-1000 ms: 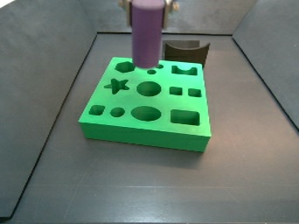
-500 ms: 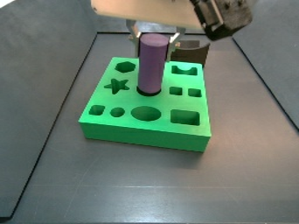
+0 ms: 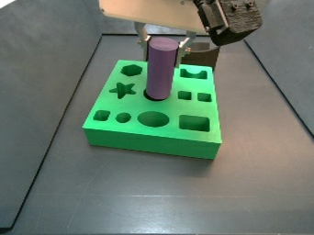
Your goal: Insert the round object.
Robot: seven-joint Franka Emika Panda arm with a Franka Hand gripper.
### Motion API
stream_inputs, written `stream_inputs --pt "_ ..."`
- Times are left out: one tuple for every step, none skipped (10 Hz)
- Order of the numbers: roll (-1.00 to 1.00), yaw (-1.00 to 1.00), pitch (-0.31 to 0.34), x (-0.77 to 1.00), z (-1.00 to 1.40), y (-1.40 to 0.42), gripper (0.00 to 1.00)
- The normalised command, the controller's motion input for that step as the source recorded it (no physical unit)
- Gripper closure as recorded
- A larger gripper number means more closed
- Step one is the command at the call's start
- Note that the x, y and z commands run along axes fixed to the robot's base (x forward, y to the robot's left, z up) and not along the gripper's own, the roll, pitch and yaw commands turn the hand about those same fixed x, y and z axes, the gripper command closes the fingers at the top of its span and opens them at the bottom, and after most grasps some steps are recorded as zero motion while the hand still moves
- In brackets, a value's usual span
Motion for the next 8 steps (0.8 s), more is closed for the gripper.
stream_inputs --pt "-0.08 -0.15 0.0 -0.24 -0.43 0.0 1.0" --pt "-0.14 -0.07 -0.01 -0.14 -0.4 0.0 1.0" --pt "-0.18 -0.04 -0.019 -0.09 -0.46 0.0 1.0" --pt "-0.04 0.0 0.0 0.16 -0.79 -0.03 1.0" --pt "0.0 0.0 -0.02 0.13 -0.98 -0.07 1.0" --pt "-0.09 -0.12 -0.084 -0.04 -0.47 -0.13 1.0" --pt "0.0 0.0 0.0 0.03 -0.1 -0.03 1.0" --pt "0.0 0.0 0.0 0.0 0.0 -0.02 1.0"
